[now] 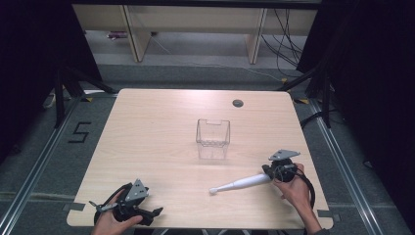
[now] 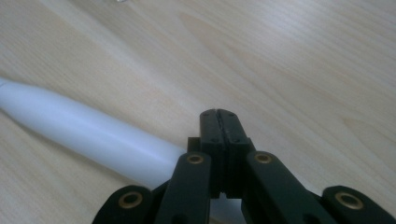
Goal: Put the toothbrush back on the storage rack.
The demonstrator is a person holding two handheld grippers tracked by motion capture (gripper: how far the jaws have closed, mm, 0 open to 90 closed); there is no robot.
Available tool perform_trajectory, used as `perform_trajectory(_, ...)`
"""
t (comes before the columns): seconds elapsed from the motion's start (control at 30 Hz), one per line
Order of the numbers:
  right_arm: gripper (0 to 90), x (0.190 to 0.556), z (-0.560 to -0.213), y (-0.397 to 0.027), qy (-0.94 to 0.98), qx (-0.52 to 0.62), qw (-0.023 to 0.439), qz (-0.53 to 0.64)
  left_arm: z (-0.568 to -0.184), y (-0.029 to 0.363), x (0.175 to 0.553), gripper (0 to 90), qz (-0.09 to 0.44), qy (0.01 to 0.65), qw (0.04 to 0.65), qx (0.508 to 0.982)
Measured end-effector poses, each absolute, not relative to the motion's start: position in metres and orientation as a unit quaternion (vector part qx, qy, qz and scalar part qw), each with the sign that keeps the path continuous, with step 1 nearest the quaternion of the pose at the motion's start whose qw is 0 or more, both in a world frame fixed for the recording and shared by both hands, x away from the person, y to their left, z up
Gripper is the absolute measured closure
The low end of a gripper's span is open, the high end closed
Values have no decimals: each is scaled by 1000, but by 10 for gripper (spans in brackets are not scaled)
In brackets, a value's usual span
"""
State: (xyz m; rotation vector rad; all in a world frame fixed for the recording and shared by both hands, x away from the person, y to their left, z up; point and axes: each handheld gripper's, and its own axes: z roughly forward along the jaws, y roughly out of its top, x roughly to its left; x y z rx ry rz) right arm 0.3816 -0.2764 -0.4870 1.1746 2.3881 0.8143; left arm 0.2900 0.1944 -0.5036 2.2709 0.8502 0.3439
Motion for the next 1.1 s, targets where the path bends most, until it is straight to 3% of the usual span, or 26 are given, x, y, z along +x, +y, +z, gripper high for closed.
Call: perform_trajectory(1.1, 899, 354, -484, -285, 856, 403, 165, 277, -504, 195, 290, 148, 131, 331, 342, 870)
